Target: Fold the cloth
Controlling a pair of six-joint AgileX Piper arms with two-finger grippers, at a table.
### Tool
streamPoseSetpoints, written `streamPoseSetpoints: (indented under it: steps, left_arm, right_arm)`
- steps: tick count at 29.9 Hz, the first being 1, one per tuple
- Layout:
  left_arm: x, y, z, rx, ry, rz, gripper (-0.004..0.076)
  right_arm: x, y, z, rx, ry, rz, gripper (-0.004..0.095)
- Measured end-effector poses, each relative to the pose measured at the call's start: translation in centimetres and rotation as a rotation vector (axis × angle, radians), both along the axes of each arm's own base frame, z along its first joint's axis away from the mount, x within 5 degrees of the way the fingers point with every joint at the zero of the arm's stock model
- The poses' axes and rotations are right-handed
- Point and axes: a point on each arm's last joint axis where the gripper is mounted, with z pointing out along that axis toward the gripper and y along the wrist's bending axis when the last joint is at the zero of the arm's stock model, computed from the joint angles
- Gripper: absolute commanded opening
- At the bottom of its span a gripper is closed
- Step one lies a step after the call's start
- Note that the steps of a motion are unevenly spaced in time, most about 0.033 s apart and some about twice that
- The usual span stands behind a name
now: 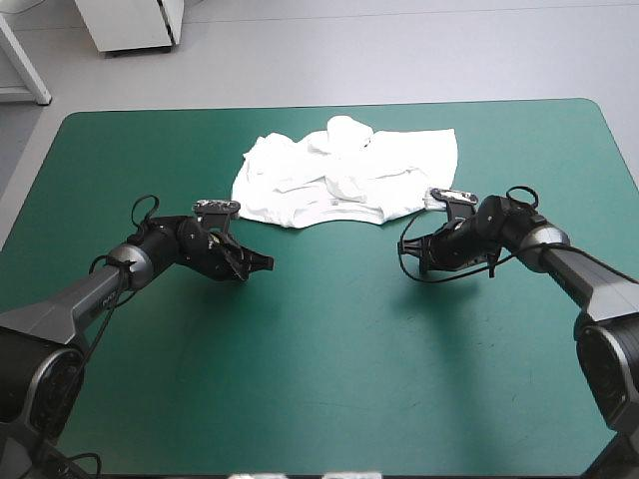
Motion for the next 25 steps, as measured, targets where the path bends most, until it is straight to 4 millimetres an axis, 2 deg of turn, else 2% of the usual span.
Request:
streamPoseSetpoints:
  steps: [8,10,16,18,21,22,25]
  left_arm:
    - [-0.4,0.1,0.6,-0.003,0.0,-0.004,-0.001]
    - [-0.8,0.2,1.8,-0.011,-0.033,-0.006,-0.001]
    - [-2.9,0.8,7.6,-0.045,-0.229,-0.026,-0.0003]
    - [-3.4,1.0,9.0,-0.038,-0.275,-0.038,0.0039]
    - [-3.3,1.2,10.8,-0.003,-0.309,-0.066,0.0176]
    - [-3.2,1.2,11.4,0.013,-0.32,-0.076,0.0254]
    - [-2.3,1.4,13.8,0.049,-0.363,-0.072,0.04]
  right_arm:
    - [-0.2,0.0,0.6,0.003,-0.017,0.001,-0.0017]
    - [-0.5,-0.1,1.7,0.008,-0.047,0.001,-0.0017]
    - [-2.1,-0.6,6.2,0.017,-0.179,0.011,-0.0016]
    - [-2.8,-0.8,7.6,0.01,-0.219,0.018,0.0005]
    - [-3.6,-1.1,8.9,-0.009,-0.253,0.034,0.0092]
    - [-3.8,-1.1,9.1,-0.016,-0.253,0.041,0.0133]
    - [-3.9,-1.3,10.0,-0.043,-0.242,0.064,0.0267]
